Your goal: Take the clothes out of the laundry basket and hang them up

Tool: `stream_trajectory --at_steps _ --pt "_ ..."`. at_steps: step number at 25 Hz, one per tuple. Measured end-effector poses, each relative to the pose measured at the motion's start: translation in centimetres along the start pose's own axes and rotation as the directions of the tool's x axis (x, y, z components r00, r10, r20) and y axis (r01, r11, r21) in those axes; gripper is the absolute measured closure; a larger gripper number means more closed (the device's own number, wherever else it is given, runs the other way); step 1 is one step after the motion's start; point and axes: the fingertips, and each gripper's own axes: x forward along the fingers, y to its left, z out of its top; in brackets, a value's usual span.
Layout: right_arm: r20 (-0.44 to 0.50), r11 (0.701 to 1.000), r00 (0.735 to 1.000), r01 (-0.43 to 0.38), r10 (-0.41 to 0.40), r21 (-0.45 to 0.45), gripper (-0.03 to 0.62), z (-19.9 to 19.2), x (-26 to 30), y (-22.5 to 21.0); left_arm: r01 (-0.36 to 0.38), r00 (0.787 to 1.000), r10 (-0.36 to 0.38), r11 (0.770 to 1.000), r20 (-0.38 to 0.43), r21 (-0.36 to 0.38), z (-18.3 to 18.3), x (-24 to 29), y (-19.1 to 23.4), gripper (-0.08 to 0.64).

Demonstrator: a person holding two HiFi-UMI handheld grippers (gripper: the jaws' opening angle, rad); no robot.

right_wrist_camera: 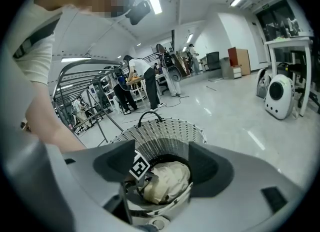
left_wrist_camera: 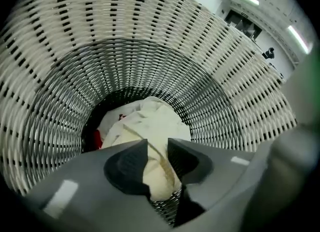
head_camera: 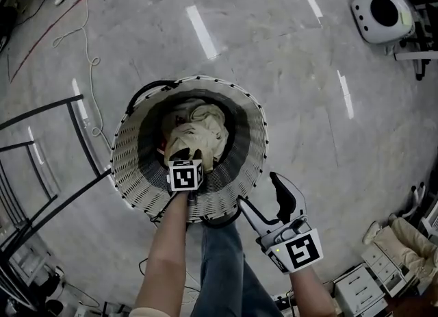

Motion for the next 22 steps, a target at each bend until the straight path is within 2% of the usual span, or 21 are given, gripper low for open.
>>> stream_trajectory --at_steps 3,7,10,15,19,22 --pt "-0.002 1.000 1.000 0.000 0.000 -0.001 0.270 0.0 0.3 0.0 -0.010 1.000 0.010 1.000 0.025 -0.018 0.4 -0.7 0.2 0.519" --pt "0.007 1.000 1.000 -0.001 0.001 -0.010 0.275 1.2 -0.1 0.6 0.050 0.996 -0.051 0.999 0.071 0.018 1.5 -3.6 -1.6 0.538" --pt "0.016 1.000 1.000 0.006 -0.005 -0.022 0.279 2.8 -1.2 1.4 0.073 0.983 -0.078 0.997 0.168 0.036 3.1 -8.1 -3.4 0.541" --pt "0.026 0.999 1.000 0.003 -0.002 -0.045 0.281 5.1 -4.8 4.3 0.104 0.936 -0.109 0.994 0.335 0.032 4.6 -17.6 -6.4 0.543" --pt "0.024 0.998 1.000 -0.009 0.011 -0.065 0.281 6.4 -9.3 7.6 0.109 0.899 -0.122 0.993 0.420 0.054 4.0 -25.3 -9.2 0.543" --pt "0.024 0.996 0.999 -0.021 0.023 -0.092 0.281 6.6 -12.3 9.9 0.128 0.856 -0.143 0.990 0.497 0.065 3.6 -30.5 -11.3 0.543"
